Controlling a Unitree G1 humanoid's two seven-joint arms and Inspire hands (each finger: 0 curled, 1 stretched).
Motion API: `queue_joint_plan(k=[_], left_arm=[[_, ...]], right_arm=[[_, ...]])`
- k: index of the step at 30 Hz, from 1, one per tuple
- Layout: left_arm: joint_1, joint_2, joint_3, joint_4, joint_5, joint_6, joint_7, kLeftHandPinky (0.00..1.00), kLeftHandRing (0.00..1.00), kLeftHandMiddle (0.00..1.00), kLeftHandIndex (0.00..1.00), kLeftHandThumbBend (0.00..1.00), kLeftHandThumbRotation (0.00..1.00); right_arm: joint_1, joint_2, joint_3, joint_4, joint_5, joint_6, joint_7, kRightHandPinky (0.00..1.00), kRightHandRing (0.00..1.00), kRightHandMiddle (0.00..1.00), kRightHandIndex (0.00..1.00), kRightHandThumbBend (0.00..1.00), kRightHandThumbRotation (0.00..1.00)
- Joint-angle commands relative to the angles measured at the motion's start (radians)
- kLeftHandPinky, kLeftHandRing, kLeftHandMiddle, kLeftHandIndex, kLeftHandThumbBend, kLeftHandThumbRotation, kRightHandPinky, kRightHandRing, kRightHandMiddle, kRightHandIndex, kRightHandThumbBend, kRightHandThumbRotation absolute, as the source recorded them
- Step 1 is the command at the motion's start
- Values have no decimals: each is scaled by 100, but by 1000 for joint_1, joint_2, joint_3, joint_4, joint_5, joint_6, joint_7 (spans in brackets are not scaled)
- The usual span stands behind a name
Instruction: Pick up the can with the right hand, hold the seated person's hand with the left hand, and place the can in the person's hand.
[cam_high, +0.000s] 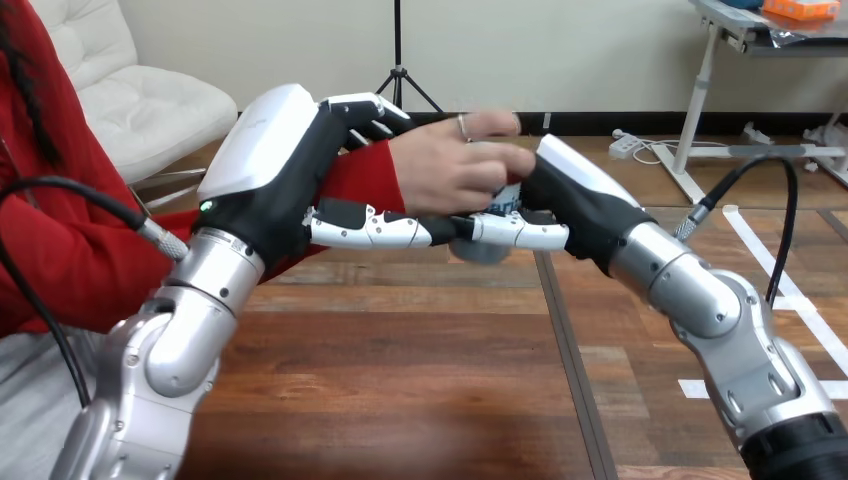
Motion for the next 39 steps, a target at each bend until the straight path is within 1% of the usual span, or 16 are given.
queue_joint_plan(k=[1,8,12,17,21,24,25,32,33,35,39], left_arm=[[-5,13,2,-69,-40,8,-50,49,62,67,67,100,49],[15,18,10,-84,-58,7,-81,52,68,72,70,100,51],[26,23,12,-98,-60,25,-111,54,70,74,72,100,52],[35,27,15,-104,-64,25,-132,56,74,78,74,100,52],[42,33,16,-114,-69,37,-159,58,76,80,76,100,51],[44,40,17,-123,-72,49,-181,63,79,82,78,100,51],[45,42,17,-124,-72,52,-187,66,81,83,80,100,52],[44,60,15,-135,-68,67,-228,76,85,87,85,100,54],[43,65,14,-137,-70,72,-240,77,85,87,86,100,54],[42,69,14,-141,-73,79,-256,81,88,89,89,100,55],[40,79,14,-145,-78,80,-286,85,91,91,93,100,57]], right_arm=[[-12,-12,-23,-28,28,-36,-8,53,59,62,64,100,98],[-7,-17,-29,-19,32,-65,-11,54,59,62,64,100,100],[-4,-20,-33,-11,38,-79,-10,55,59,61,64,100,100],[-1,-25,-35,-8,49,-81,-8,55,59,62,64,100,100],[1,-30,-35,-11,58,-77,-2,55,59,62,65,100,100],[2,-35,-34,-14,61,-74,0,55,59,62,65,100,100],[1,-36,-33,-14,63,-74,0,55,59,62,66,100,100],[3,-41,-35,-16,70,-72,1,55,60,62,66,100,100],[4,-42,-35,-18,71,-72,1,55,60,63,66,100,100],[4,-43,-36,-19,72,-71,1,55,60,63,66,100,100],[6,-45,-37,-17,76,-77,0,55,60,62,66,100,100]])
